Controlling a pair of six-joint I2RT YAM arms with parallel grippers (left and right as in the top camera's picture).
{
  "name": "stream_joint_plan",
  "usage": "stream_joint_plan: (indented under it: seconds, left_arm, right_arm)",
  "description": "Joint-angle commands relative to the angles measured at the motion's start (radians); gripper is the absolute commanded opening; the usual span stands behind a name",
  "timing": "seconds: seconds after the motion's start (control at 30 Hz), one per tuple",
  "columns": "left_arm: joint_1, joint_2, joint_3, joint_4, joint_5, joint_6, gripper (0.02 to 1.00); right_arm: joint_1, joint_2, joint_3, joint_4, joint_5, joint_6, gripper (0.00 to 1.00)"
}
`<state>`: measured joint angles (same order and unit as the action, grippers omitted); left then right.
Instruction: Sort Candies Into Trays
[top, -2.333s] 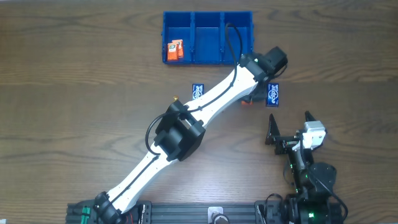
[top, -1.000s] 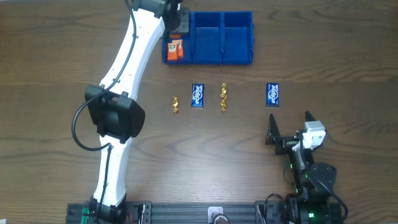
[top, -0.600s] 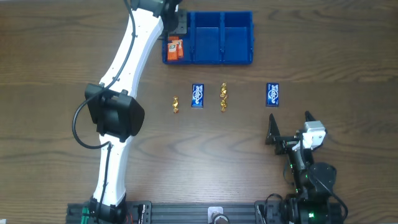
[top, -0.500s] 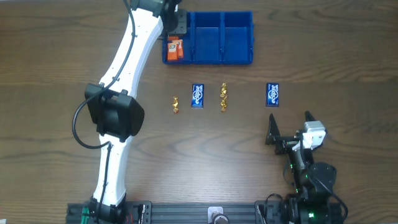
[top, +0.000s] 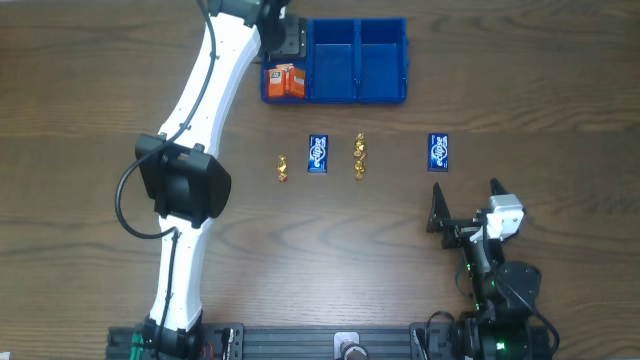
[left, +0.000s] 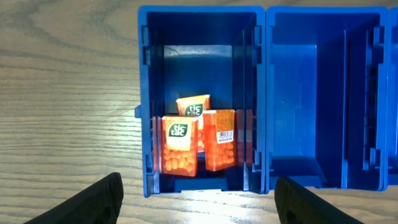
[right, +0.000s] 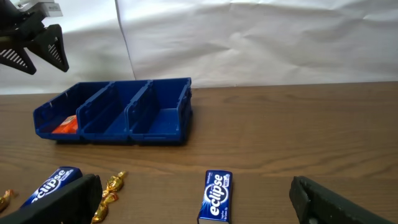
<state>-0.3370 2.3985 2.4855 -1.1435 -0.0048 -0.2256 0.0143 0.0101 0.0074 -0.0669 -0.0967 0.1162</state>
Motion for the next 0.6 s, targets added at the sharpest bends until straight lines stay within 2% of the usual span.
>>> stream_joint_plan:
  seconds: [0.03,0.13,0.27,0.37,0.4,0.6]
  left_arm:
    - [0.011,-0.099,-0.006,0.032,-0.006,-0.042,0.812]
    - [0.011,-0.235,-0.055,0.101,-0.006,-0.044,0.825]
    - [0.015,-0.549,-0.361,0.342,-0.045,-0.044,0.864]
    - [0.021,-0.809,-0.645,0.533,-0.060,-0.040,0.965]
    - [0.022,-0.887,-0.730,0.589,-0.067,-0.026,0.998]
    - [0.064,-1.324,-1.207,0.903,-0.060,0.127,1.000]
  right_arm:
    - [-0.006,-0.007,0.000,-0.010,0.006,-0.013,0.998]
    - [-0.006,-0.007,0.000,-0.010,0.006,-0.013,0.998]
    - [-0.006,-0.007,0.000,-0.010,0.006,-0.013,0.998]
    - [-0.006,-0.007,0.000,-0.010,0.006,-0.013,0.998]
    - [-0.006,-0.007,0.000,-0.010,0.006,-0.013,0.998]
    - [-0.006,-0.007,0.000,-0.010,0.006,-0.013,0.998]
